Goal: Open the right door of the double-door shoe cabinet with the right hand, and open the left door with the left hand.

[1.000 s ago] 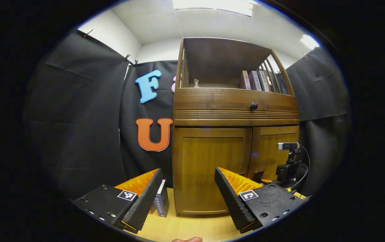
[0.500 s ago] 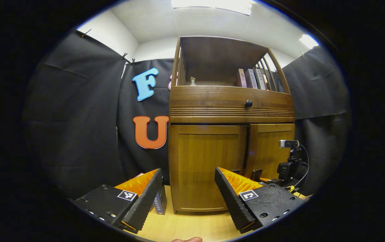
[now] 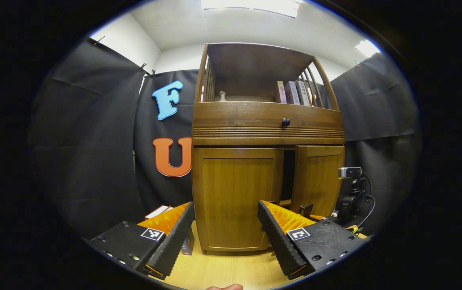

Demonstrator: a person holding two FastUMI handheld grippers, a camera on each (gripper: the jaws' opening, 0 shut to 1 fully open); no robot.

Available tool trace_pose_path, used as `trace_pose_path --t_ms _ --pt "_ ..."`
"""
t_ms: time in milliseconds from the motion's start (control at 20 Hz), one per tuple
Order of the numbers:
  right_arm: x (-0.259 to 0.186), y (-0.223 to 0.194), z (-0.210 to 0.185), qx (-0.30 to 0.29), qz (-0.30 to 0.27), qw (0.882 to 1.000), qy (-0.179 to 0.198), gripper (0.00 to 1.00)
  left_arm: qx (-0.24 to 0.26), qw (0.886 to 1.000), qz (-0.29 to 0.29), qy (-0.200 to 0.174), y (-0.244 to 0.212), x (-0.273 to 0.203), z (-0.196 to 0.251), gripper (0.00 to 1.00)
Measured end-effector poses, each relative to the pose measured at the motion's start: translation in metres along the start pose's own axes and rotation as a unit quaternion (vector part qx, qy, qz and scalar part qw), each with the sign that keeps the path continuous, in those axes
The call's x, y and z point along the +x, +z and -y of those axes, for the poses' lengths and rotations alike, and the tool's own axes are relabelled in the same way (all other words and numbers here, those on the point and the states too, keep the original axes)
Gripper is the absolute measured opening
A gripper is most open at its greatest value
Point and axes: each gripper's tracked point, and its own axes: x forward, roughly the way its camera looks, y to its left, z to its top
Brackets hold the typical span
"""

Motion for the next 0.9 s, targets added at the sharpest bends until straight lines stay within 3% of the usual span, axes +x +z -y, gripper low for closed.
trace_pose_path --t_ms 900 --pt "-0.08 -0.017 0.035 0.001 0.003 1.0 -0.004 0.29 -0.005 0.999 -0.005 -0.046 -0.005 0.004 0.052 0.95"
